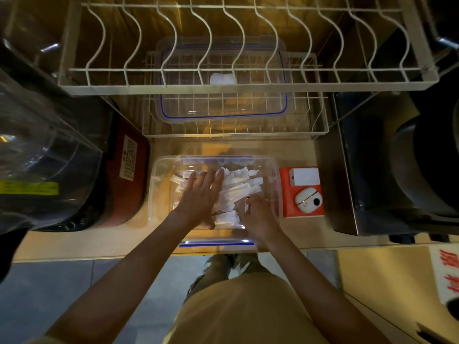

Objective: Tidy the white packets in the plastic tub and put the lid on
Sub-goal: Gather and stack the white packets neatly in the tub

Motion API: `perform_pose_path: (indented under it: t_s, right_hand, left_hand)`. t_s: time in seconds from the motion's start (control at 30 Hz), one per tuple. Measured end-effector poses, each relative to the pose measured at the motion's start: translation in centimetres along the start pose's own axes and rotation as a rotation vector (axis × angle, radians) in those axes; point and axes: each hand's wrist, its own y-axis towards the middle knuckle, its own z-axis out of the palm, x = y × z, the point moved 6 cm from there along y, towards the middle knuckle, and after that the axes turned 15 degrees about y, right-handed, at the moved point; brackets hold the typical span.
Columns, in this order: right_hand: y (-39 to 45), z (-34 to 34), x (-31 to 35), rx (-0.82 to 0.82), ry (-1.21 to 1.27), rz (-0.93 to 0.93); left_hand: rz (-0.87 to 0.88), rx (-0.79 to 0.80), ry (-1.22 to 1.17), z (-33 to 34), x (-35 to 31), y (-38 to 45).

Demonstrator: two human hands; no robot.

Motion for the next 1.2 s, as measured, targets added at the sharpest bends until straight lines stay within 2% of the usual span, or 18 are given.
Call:
perform_pose_path:
  t_s: [0.2, 0.33, 0.53, 0.7, 0.83, 1.0, 1.2]
  right_hand:
    - [-0.3, -0.6, 0.1, 0.020, 0.072, 0.061]
    - [0.1, -0.5, -0.8, 0.035, 0.221, 0.142]
    - [0.5, -0.2, -1.5, 0.054, 0.224, 0.184]
    - [0.4, -0.2, -1.5, 0.051, 0.270, 0.195]
    - [0.3, -0.3, -1.5, 0.042, 0.305, 0.209]
    - [0.0, -0.8, -0.9, 0.014, 0.342, 0.192]
    - [-0.6, -0.4, 2.5, 0.174, 0.528, 0.079]
  left_hand:
    - [-0.075, -0.014, -0.036, -0.5, -0.5, 0.7]
    - [-0.138, -0.036, -0.154, -0.2, -0.3, 0.9]
    - [-0.205, -0.045, -0.267, 0.0, 0.2, 1.3]
    - [-0.230, -0.083, -0.273, -0.4, 0.4, 1.8]
    - [-0.250, -0.088, -0.541, 1.0, 0.6, 1.9]
    - [-0.306, -0.142, -0.715, 1.1, 1.5, 1.3]
    - [-0.186, -0.265, -0.968, -2.3, 1.8, 0.0]
